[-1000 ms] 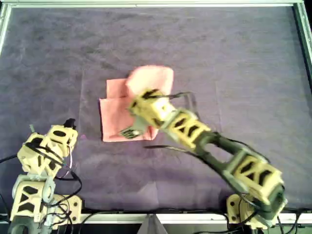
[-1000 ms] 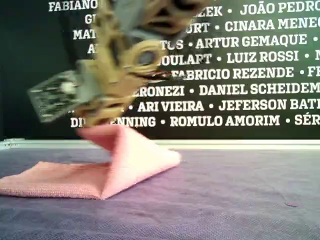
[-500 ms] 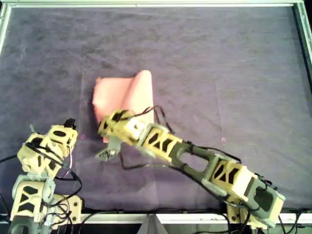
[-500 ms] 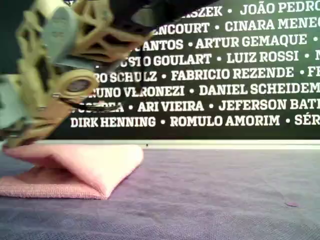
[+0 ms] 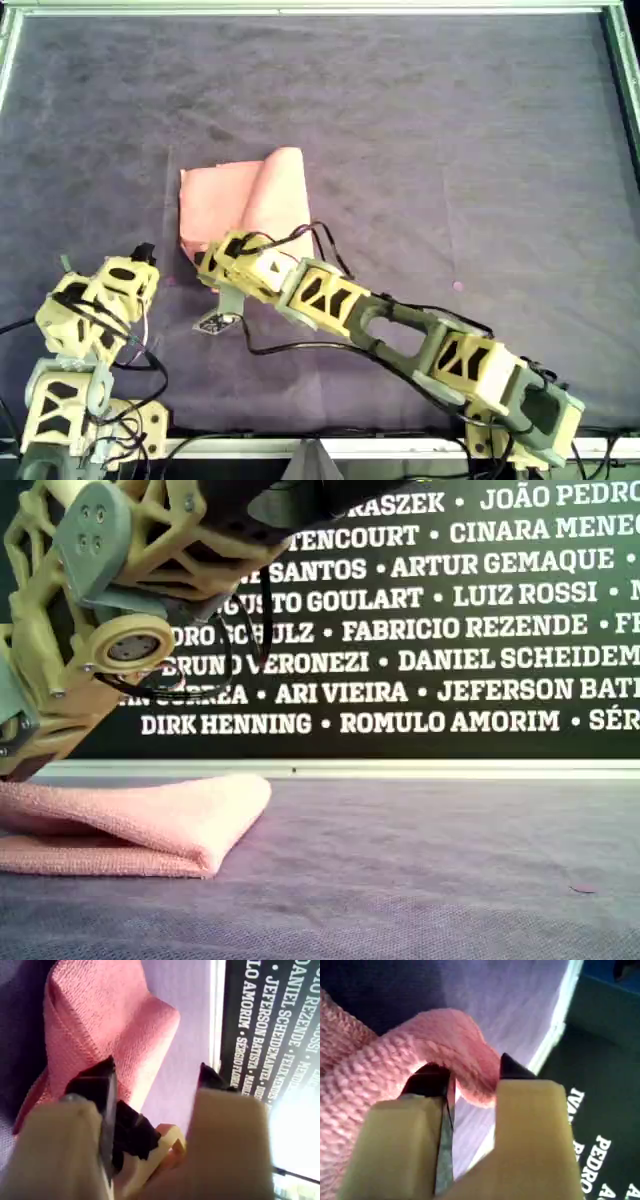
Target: Fold a cloth
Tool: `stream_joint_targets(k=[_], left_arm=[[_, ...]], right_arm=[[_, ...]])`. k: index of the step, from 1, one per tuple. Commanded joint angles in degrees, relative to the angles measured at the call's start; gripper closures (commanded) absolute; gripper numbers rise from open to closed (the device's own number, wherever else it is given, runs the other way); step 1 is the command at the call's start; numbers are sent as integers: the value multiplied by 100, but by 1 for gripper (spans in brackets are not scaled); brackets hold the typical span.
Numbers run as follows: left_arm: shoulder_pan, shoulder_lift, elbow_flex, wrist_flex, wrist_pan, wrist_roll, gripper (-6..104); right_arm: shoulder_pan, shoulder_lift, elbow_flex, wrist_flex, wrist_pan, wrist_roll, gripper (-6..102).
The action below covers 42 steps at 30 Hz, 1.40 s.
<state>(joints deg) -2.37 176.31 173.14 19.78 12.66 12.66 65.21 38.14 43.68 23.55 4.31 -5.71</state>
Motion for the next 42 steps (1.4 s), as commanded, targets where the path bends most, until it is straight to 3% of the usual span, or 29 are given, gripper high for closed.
stream_joint_targets(k=[1, 4, 11, 14, 24, 29, 31, 33, 42], left_arm=[[141, 79, -114, -9, 0, 26, 39], [141, 79, -114, -9, 0, 26, 39], [141, 79, -114, -9, 0, 26, 39], [141, 79, -114, -9, 0, 26, 39], [141, 79, -114, -9, 0, 26, 39], [141, 79, -114, -9, 0, 26, 40], [141, 79, -114, -9, 0, 26, 40], [141, 79, -114, -9, 0, 26, 40], [114, 79, -114, -9, 0, 26, 40]], right_arm=[[-53, 369, -352, 325, 0, -18, 57], [-53, 387, -483, 800, 53, -35, 57], [-70, 967, -396, 1380, 686, -44, 57], [-308, 1459, -387, 1538, 826, -44, 57], [-1934, 3208, 589, 3806, 826, -9, 58], [-2373, 3964, 1591, 4685, 791, 53, 82], [-2408, 4263, 1995, 4878, 738, -18, 94], [-2417, 4597, 2435, 5063, 738, -18, 100], [-2426, 7488, 4430, 5616, 817, -26, 95]])
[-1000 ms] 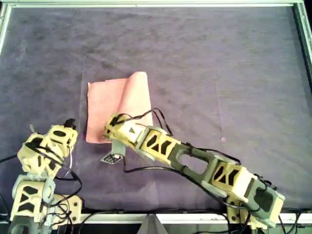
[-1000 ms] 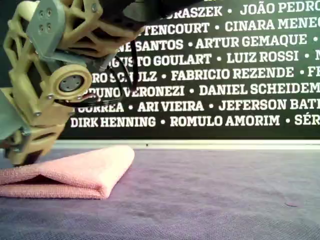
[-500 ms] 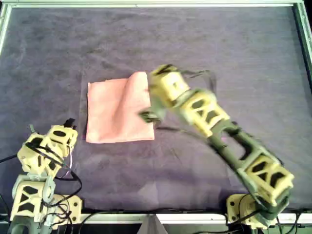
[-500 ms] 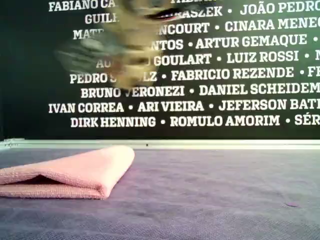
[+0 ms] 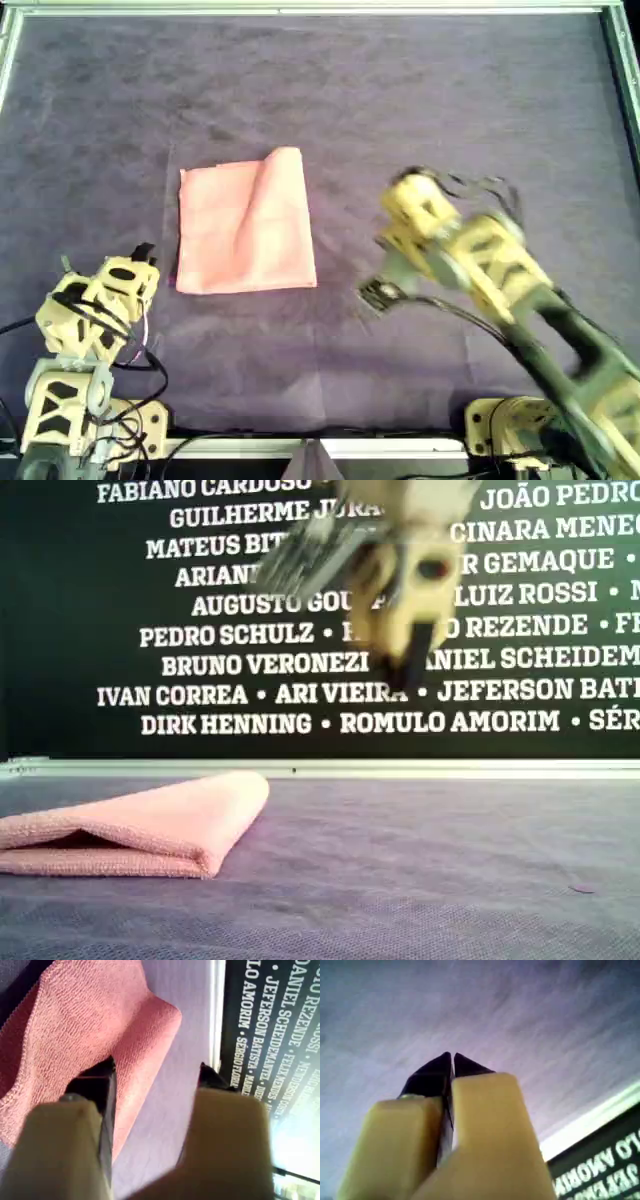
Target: Fold a cloth
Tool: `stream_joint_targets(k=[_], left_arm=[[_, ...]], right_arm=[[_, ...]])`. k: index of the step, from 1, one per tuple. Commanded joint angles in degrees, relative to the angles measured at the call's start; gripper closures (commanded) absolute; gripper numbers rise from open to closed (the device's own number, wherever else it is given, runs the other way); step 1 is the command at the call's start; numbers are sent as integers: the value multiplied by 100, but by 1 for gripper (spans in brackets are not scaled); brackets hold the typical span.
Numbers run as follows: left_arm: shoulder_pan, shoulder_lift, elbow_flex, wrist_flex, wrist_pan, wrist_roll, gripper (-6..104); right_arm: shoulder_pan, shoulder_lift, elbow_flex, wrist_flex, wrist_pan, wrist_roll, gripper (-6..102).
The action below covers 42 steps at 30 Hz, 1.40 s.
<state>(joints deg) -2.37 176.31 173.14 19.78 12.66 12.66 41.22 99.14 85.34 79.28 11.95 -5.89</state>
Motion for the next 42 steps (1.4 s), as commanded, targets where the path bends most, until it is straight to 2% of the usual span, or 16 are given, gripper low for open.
stream_joint_targets(k=[1, 10, 18, 19, 21, 26, 29, 34, 37, 42], left_arm=[[114, 79, -114, -9, 0, 26, 40], [97, 79, -114, -9, 44, -53, 40], [79, 79, -114, -9, 88, -62, 40], [79, 79, -114, -9, 26, -62, 40], [141, 79, -114, -9, 0, -62, 40], [149, 79, -123, -9, 0, -53, 40], [149, 79, -123, -9, -18, 0, 40], [158, 79, -114, 0, -18, -9, 43], [158, 79, -114, 0, -18, -53, 51], [158, 97, -114, 0, -18, -53, 68]], right_arm=[[-26, 1846, 545, 9, 53, -9, 95], [-35, 5353, 2689, -141, 79, -9, 94], [-35, 7822, 4157, -1213, 97, -18, 95], [-35, 7980, 4324, -1380, 123, -18, 95], [-62, 8042, 4658, -1670, 396, -26, 95], [-483, 7998, 5458, -2417, 1397, -26, 94], [-835, 7998, 5572, -2962, 1731, -26, 94], [-1468, 7998, 5730, -3709, 1775, -9, 94], [-1890, 7998, 6117, -3955, 1775, 62, 94], [-2162, 7998, 6943, -4526, 1696, 35, 94]])
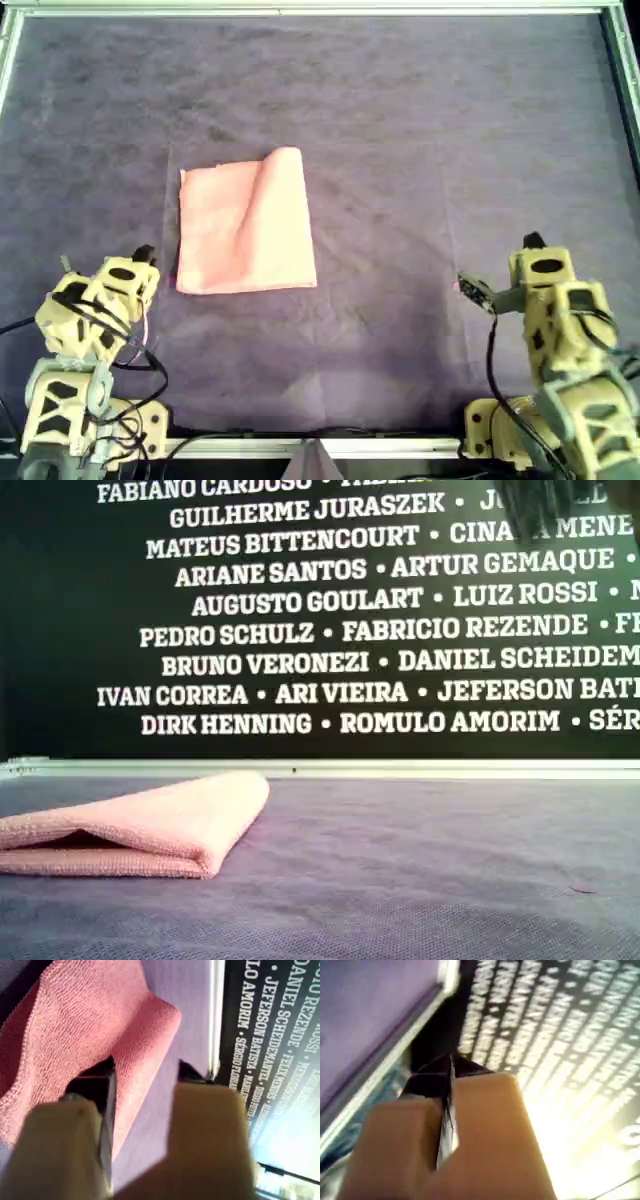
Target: Fold a cloth
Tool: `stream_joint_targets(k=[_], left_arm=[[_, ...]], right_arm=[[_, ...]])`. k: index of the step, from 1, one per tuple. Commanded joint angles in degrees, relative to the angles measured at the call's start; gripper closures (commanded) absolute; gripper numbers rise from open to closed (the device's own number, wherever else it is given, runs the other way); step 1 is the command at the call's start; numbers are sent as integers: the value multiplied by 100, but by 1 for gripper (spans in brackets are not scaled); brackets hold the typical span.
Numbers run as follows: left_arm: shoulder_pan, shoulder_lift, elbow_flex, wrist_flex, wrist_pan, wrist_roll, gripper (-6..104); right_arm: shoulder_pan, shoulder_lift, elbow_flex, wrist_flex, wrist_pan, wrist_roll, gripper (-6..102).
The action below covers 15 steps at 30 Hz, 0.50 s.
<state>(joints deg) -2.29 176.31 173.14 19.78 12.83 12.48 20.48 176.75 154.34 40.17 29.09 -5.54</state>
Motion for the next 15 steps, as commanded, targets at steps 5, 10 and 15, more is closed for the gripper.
stream_joint_targets(k=[5, 10, 15], left_arm=[[193, 123, -114, 0, -26, 18, 83], [545, 132, -114, 0, 62, -35, 94], [563, 132, -114, 0, 70, -44, 96]], right_arm=[[-105, 237, 229, -2030, -18, -44, 94], [-149, 272, 729, -2936, -18, -53, 94], [-563, 272, 1635, -3129, -18, -53, 94]])
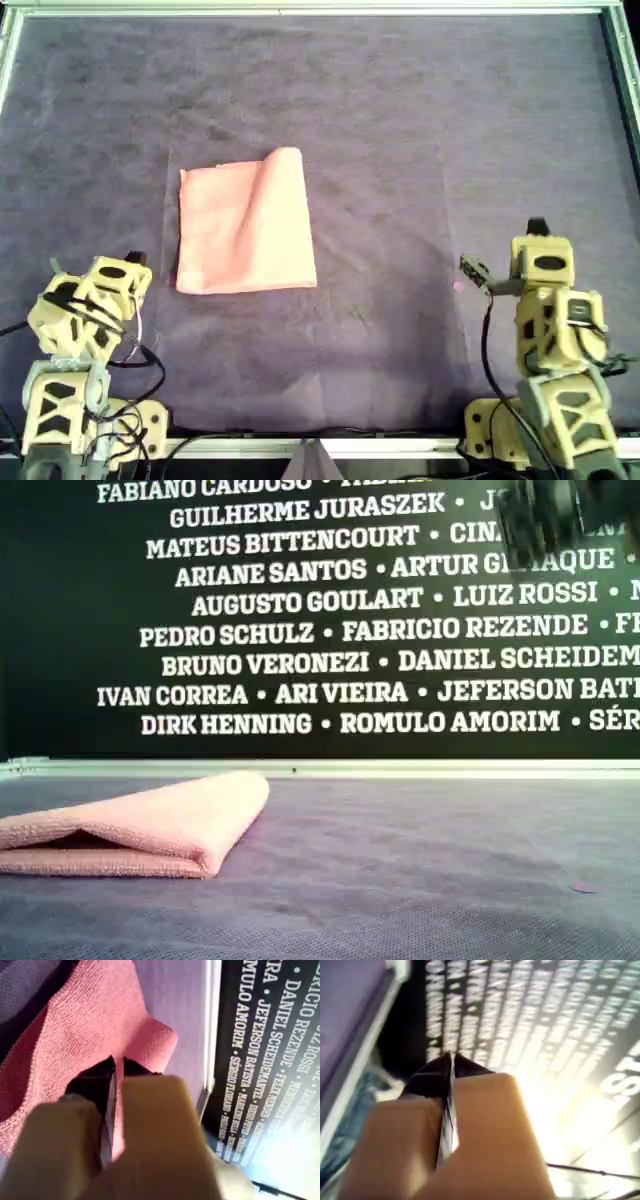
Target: Fold a cloth
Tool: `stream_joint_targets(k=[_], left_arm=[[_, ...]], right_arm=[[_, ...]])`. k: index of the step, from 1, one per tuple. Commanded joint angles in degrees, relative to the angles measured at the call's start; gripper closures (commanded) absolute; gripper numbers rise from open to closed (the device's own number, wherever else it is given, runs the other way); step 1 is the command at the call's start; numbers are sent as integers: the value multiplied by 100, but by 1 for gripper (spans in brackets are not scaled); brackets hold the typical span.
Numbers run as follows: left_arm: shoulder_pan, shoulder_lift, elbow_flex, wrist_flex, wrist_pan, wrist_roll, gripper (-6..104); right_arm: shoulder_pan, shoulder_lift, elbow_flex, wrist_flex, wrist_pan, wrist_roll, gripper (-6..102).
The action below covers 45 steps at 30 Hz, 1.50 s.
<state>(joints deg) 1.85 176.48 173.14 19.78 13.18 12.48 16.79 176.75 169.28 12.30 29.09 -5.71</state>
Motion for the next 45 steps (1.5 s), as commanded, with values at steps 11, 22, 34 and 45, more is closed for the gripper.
stream_joint_targets(k=[11, 22, 34, 45], left_arm=[[334, 123, -114, 0, -44, -35, 96], [835, 149, -114, 923, -26, -9, 96], [905, 149, -114, 2461, -53, 35, 96], [914, 114, -114, 2804, -53, 35, 96]], right_arm=[[-659, 281, 483, -114, -211, 62, 94], [-606, 290, 483, 2162, -1178, 62, 95], [-650, 290, 483, 2751, -1942, 62, 95], [-650, 290, 483, 3858, -1951, 0, 95]])
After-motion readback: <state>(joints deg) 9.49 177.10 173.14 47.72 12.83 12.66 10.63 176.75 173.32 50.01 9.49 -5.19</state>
